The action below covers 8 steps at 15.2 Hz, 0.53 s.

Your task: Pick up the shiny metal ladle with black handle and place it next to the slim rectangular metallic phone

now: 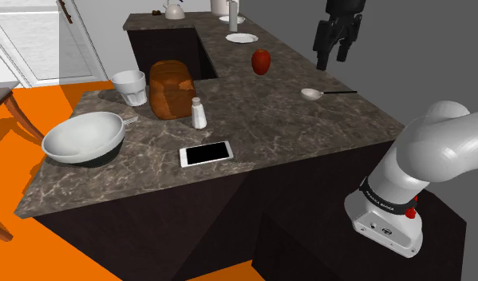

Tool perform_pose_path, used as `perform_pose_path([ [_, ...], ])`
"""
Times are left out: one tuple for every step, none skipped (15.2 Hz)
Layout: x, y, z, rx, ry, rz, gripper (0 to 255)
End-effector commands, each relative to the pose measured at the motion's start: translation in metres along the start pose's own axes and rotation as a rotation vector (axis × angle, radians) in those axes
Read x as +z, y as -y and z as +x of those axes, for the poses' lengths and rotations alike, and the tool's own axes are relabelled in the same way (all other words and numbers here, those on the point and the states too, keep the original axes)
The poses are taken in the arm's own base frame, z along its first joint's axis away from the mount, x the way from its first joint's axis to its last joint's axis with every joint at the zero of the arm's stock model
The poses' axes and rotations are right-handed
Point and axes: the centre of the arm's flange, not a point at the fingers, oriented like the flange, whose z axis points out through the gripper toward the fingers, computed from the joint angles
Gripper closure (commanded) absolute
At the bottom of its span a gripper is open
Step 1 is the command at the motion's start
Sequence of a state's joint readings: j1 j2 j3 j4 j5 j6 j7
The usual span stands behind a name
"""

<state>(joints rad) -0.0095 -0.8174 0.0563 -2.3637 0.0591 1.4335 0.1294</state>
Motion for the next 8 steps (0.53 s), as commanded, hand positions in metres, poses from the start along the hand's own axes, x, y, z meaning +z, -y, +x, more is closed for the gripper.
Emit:
perform_pose_path([
  [0.0, 0.0, 0.0, 0.0, 0.0, 0.0, 0],
  [0.007, -0.01, -0.002, -0.033, -0.002, -0.006, 0],
  [0.014, -0.02, -0.004, -0.067, -0.003, -0.013, 0],
  [0.021, -0.03, -0.006, -0.1, -0.005, -0.019, 0],
  [0.028, -0.041, -0.007, -0.134, -0.007, -0.026, 0],
  [0.035, -0.051, -0.008, -0.167, -0.008, -0.032, 0],
  [0.041, -0.061, -0.009, -0.2, -0.01, -0.038, 0],
  [0.048, -0.072, -0.009, -0.234, -0.012, -0.045, 0],
])
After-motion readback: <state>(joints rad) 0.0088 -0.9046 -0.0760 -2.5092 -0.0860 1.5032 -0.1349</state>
